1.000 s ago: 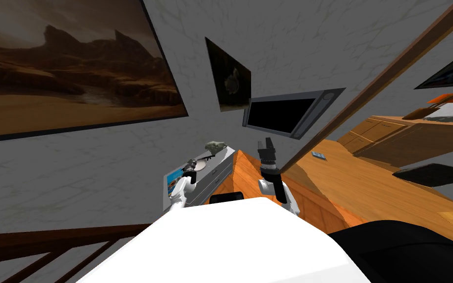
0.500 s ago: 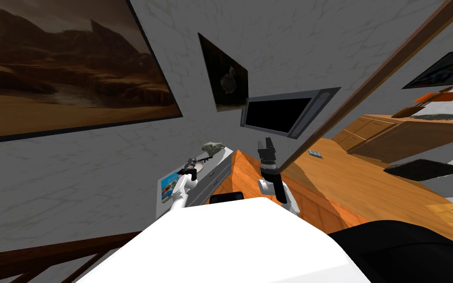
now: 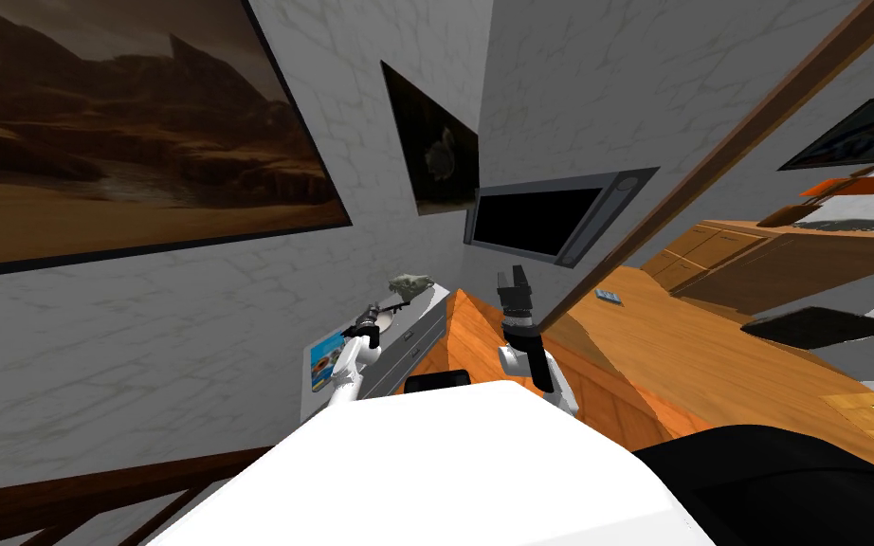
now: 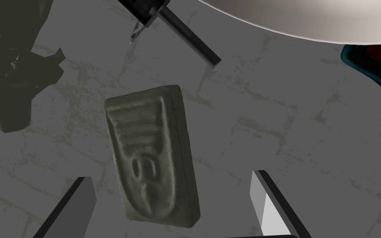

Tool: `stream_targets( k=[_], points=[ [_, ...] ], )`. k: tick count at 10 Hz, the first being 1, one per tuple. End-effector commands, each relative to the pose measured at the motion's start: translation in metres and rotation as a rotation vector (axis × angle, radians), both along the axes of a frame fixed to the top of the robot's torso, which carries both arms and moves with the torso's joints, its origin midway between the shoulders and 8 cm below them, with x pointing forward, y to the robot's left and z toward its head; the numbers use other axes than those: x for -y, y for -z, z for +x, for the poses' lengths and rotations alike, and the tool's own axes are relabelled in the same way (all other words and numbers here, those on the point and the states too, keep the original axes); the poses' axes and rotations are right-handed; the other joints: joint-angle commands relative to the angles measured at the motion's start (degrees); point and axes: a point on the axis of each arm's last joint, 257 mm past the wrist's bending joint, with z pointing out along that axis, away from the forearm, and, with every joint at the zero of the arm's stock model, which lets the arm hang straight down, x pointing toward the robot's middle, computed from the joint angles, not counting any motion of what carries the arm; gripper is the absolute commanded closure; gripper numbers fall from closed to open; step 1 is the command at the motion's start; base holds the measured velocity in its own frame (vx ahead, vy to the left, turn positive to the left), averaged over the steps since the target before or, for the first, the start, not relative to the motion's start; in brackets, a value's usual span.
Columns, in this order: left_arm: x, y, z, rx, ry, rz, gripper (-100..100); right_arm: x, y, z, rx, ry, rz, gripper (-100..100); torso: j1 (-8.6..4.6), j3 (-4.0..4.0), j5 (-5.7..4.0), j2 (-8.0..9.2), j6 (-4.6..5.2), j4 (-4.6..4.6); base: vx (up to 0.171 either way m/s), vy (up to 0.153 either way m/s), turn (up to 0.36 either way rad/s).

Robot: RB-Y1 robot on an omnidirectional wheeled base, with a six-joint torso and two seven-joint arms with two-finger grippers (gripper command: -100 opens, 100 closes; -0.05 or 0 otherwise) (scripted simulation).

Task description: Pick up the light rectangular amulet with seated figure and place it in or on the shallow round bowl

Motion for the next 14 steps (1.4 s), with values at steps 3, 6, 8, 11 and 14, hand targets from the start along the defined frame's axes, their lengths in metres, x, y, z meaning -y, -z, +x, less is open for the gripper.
stream_targets(
  k=[3,6,8,11,14],
  points=[
    [-0.005,-0.020,0.016,0.008,-0.023,0.008,-100,0.000,0.000,0.000,0.000,0.000,0.000,0,0.05,0.12,0.01,0.22,0.00,0.05,-0.064,0.013,-0.054],
    [-0.007,-0.032,0.027,0.011,-0.036,0.011,-100,0.000,0.000,0.000,0.000,0.000,0.000,0,0.05,0.12,0.01,0.20,0.00,0.05,-0.055,0.013,-0.035],
    [-0.009,-0.045,0.037,0.011,-0.046,0.012,-100,0.000,0.000,0.000,0.000,0.000,0.000,0,0.04,0.12,0.01,0.21,0.01,0.05,-0.061,0.011,-0.063],
    [-0.009,-0.057,0.047,0.008,-0.054,0.013,-100,0.000,0.000,0.000,0.000,0.000,0.000,0,0.04,0.11,0.01,0.19,0.00,0.04,-0.055,0.009,-0.033],
    [-0.010,-0.058,0.050,0.008,-0.056,0.013,0,0.000,0.000,0.000,0.000,0.000,0.000,0,0.04,0.11,0.01,0.18,-0.02,0.04,-0.042,0.007,-0.025]
  ],
)
